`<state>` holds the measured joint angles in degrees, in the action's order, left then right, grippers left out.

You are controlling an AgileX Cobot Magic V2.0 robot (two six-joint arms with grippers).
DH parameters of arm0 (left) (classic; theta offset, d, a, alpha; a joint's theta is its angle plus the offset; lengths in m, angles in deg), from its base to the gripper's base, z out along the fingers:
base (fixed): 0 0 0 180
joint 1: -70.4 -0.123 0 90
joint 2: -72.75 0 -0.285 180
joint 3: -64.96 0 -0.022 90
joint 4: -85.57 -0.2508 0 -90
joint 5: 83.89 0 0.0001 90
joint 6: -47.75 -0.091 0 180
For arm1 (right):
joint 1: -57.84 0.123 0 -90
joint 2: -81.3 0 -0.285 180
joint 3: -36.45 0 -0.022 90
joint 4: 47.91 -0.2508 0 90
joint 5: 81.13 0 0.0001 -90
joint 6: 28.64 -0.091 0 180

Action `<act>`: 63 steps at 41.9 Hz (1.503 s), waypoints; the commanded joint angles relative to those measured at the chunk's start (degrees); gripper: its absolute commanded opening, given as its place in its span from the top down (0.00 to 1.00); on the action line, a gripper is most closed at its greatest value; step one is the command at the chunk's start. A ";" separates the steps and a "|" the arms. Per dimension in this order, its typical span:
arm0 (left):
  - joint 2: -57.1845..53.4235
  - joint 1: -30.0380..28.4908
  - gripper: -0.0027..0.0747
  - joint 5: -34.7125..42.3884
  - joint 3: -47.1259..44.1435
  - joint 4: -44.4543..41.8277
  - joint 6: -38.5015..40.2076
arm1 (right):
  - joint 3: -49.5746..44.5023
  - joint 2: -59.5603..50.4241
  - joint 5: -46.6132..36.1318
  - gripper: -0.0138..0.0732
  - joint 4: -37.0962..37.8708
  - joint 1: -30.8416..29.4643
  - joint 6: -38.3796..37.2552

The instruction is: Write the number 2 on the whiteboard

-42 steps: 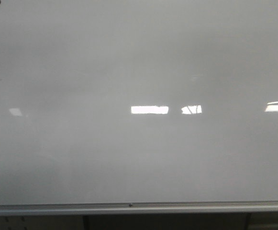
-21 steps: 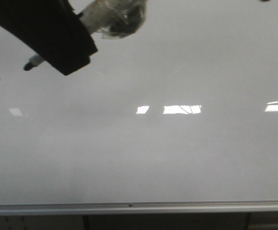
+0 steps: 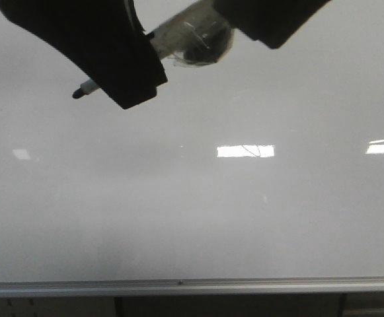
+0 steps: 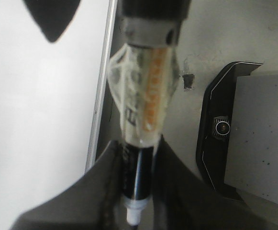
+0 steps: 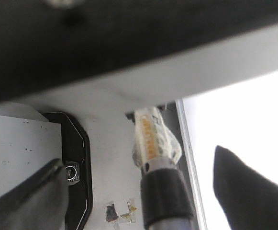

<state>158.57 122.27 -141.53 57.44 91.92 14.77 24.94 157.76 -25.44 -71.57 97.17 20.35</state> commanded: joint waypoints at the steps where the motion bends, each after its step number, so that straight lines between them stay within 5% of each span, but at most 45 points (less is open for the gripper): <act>1: -1.38 0.42 0.96 2.38 1.88 0.43 -0.04 | 1.96 -1.12 -1.99 0.20 -1.67 0.03 0.71; 9: -1.38 0.42 0.96 2.62 1.88 0.43 -0.04 | 1.96 -1.12 -1.95 0.50 -1.55 0.03 0.71; 25: -1.38 0.42 0.94 3.56 1.93 0.30 -0.04 | 1.96 -1.12 -1.89 0.76 -0.71 0.03 0.71; 28: -1.38 0.42 0.87 4.54 1.93 0.30 -0.04 | 1.96 -1.12 -1.83 0.77 -0.71 0.03 0.71; 35: -2.70 0.30 0.41 5.16 2.39 0.19 0.22 | 1.96 -1.20 -1.62 0.77 0.08 -0.02 0.60; 37: -3.68 0.22 0.35 4.79 2.39 0.03 0.71 | 1.96 -1.35 -1.48 0.77 0.91 -0.02 0.27; 45: -7.83 0.22 0.34 1.81 2.39 -1.80 5.23 | 1.96 -2.73 -0.83 0.77 10.89 -0.02 -6.66; 52: -12.60 0.00 0.34 1.67 0.39 -6.35 12.61 | 1.96 -6.00 1.46 0.77 24.21 -0.75 -20.33; 54: -15.96 -2.16 0.34 2.53 -1.98 -6.35 15.21 | 1.19 -8.22 1.19 0.77 28.68 -4.67 -30.69; 63: -22.76 -13.96 0.34 6.39 -7.34 -6.35 22.69 | -5.23 -12.95 -6.46 0.77 25.93 -18.26 -41.62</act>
<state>138.81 112.39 -139.61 50.02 85.57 33.20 20.64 147.36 -26.25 -44.52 83.46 -17.39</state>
